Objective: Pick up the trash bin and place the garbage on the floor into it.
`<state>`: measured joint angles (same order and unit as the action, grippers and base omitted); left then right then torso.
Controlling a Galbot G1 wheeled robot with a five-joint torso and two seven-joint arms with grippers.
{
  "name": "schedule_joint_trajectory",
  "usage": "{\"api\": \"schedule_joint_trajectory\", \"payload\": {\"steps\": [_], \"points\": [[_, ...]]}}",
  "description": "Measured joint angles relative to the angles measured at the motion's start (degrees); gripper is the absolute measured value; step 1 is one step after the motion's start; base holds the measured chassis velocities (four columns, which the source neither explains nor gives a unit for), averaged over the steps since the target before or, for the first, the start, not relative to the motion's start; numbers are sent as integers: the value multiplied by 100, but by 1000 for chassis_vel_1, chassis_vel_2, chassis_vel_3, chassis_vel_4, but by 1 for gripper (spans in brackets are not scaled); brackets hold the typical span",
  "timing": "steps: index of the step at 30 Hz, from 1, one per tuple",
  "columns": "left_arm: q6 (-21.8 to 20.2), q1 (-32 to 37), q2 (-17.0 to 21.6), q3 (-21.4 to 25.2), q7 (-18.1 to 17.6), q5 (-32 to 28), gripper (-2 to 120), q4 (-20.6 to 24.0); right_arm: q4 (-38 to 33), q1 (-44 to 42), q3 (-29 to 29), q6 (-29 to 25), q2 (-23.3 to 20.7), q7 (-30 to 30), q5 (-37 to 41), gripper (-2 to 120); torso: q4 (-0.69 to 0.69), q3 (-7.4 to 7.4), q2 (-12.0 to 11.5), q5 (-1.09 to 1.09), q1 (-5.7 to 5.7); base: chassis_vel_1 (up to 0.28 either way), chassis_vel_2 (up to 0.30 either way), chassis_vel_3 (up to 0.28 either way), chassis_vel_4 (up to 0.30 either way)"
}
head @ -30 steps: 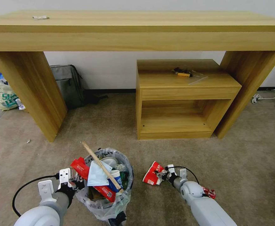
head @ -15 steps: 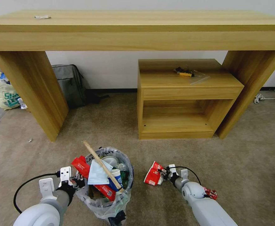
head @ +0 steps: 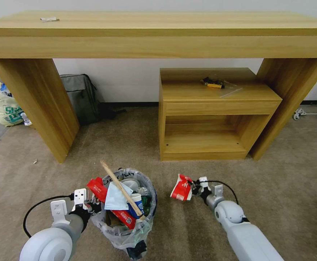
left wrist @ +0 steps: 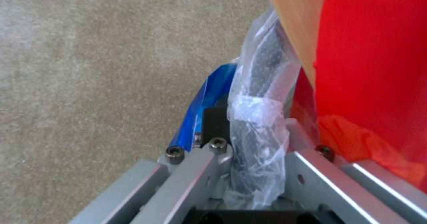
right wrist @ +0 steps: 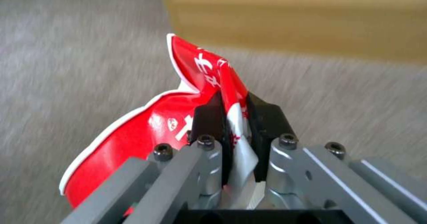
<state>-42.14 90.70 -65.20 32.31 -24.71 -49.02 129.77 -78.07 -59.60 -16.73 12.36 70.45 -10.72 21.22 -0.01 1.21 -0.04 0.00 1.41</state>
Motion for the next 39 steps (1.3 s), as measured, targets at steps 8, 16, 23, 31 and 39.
{"api": "schedule_joint_trajectory", "payload": {"steps": [8, 16, 23, 31, 39], "points": [[0, -253, 252, -195, -105, -270, 0, -240, -1088, -192, -361, -40, -238, -115, -4, 8, -5, 0, 0, -2, 0, 0, 0, 0, 0], [0, -387, 492, -218, -464, -791, 0, -269, -2314, -27, -422, 206, -502, -273, 554, 8, -2, 0, 0, -2, 0, 0, 0, 0, 0], [0, -588, 671, -406, -494, -906, 0, -475, -3229, 490, 389, 790, -523, -62, 1416, 8, 0, -1, 0, -1, 0, 0, 0, 0, 0], [0, -959, 838, -590, -483, -1098, 0, -702, -3044, 1025, 1409, 960, -246, -33, 1501, 8, 1, 0, 0, -2, 0, 0, 0, 0, 0], [0, -1527, 998, -918, -667, -1491, 0, -906, -2708, 1238, 1939, 980, -198, -220, 1182, 8, -1, 0, 0, -2, 0, 0, 0, 0, 0]]}}
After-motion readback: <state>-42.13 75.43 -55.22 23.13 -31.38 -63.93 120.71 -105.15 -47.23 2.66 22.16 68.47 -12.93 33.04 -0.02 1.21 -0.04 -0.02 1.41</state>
